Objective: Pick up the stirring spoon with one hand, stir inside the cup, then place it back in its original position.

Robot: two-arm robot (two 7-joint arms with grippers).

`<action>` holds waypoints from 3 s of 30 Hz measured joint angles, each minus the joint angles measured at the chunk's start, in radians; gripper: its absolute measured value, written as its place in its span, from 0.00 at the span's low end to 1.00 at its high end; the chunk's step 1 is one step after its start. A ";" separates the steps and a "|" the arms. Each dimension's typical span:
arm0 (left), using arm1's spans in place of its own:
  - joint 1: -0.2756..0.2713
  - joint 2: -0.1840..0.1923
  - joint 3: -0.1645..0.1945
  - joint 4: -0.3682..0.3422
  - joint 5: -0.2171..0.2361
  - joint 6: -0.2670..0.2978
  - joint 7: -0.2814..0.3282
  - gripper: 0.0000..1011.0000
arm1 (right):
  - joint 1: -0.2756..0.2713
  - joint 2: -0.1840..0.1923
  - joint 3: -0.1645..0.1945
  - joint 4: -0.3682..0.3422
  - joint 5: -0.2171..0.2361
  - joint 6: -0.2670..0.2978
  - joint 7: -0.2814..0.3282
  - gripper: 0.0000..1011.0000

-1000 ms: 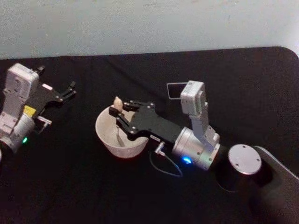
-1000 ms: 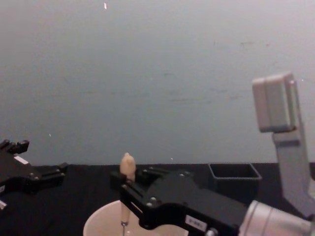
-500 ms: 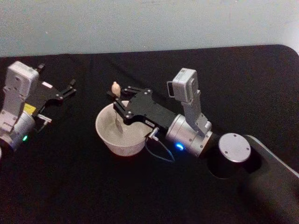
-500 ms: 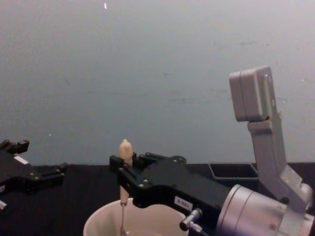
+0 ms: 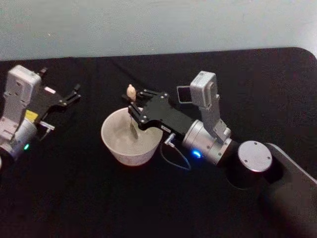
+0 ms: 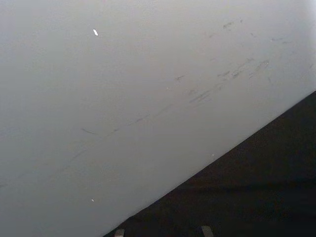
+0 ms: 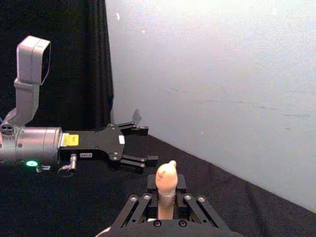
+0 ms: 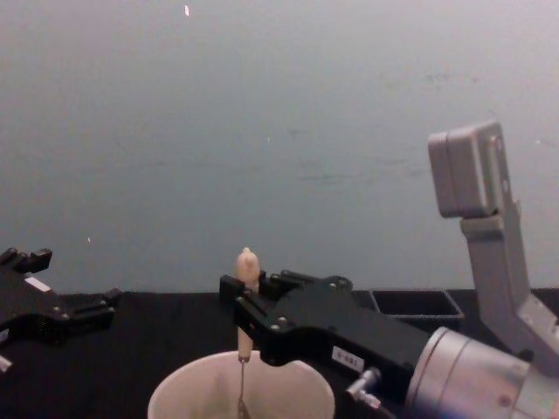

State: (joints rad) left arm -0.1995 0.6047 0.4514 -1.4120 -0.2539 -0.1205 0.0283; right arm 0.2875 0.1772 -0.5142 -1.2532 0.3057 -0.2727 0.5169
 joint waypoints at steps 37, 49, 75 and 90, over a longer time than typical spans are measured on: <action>0.000 0.000 0.000 0.000 0.000 0.000 0.000 0.99 | -0.122 0.154 0.184 -0.397 0.196 0.035 -0.031 0.21; 0.000 0.000 0.000 0.000 0.000 0.000 0.000 0.99 | -0.177 0.198 0.216 -0.427 0.184 0.059 -0.064 0.21; 0.000 0.000 0.000 0.000 0.000 0.000 0.000 0.99 | -0.187 0.176 0.225 -0.357 0.108 0.080 -0.108 0.21; 0.000 0.000 0.000 0.000 0.000 0.000 0.000 0.99 | -0.193 0.128 0.216 -0.316 0.021 0.098 -0.177 0.21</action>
State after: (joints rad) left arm -0.1995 0.6047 0.4514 -1.4120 -0.2539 -0.1205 0.0283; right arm 0.0941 0.3053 -0.2979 -1.5695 0.3271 -0.1751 0.3398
